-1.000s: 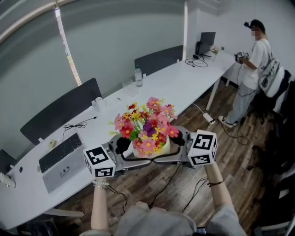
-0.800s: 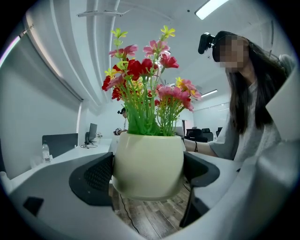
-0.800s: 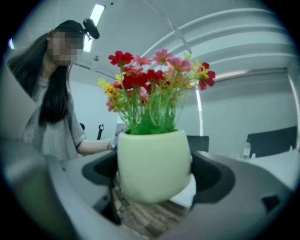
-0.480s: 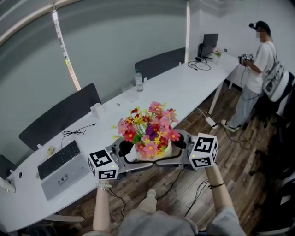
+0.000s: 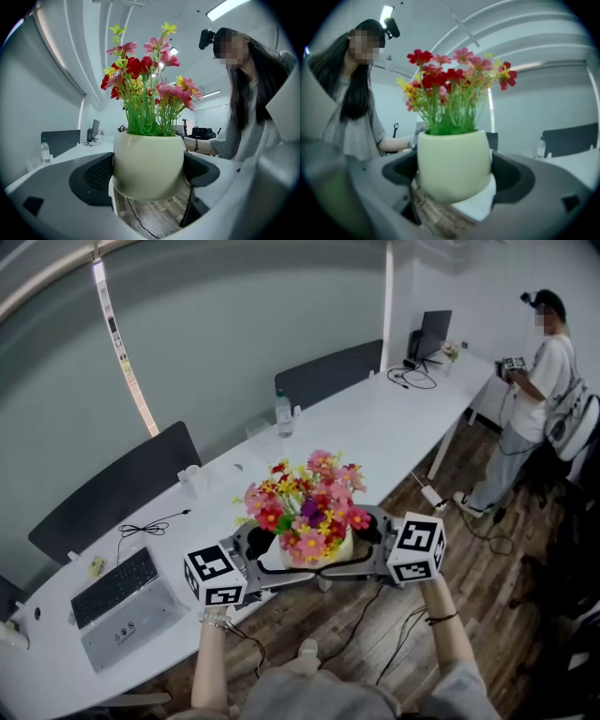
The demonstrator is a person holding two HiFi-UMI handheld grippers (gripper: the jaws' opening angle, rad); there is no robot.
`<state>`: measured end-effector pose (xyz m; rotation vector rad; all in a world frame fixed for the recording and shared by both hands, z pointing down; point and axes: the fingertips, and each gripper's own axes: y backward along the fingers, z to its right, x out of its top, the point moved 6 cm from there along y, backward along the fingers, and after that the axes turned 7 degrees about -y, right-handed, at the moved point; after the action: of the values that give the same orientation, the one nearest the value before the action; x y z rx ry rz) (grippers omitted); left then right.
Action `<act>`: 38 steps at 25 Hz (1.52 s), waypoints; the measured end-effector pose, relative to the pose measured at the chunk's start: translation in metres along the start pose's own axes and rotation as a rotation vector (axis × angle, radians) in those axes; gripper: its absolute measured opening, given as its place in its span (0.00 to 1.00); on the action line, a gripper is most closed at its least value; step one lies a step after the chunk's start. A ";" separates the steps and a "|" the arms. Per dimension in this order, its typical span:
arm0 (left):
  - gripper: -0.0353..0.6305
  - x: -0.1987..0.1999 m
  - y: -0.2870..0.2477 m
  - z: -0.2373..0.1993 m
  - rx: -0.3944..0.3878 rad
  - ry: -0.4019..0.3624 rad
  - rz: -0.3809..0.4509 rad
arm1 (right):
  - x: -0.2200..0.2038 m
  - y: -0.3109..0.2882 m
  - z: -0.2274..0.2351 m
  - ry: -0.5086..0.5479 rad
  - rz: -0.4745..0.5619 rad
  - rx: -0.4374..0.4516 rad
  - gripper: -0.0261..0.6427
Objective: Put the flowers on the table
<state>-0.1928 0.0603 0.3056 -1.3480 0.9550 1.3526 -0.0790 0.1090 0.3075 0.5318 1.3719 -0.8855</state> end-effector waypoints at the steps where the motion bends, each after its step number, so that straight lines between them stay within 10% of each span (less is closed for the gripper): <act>1: 0.74 -0.001 0.000 -0.009 -0.004 0.002 0.001 | 0.001 -0.003 0.007 -0.003 -0.001 -0.002 0.74; 24: 0.74 -0.031 -0.015 -0.136 -0.065 0.005 0.020 | 0.010 -0.044 0.124 -0.002 -0.027 -0.071 0.74; 38: 0.74 -0.031 -0.097 -0.194 0.073 0.048 -0.020 | 0.015 0.002 0.227 -0.003 -0.091 0.075 0.74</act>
<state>-0.0556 -0.1085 0.3306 -1.3358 1.0110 1.2635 0.0594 -0.0701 0.3285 0.5278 1.3730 -1.0143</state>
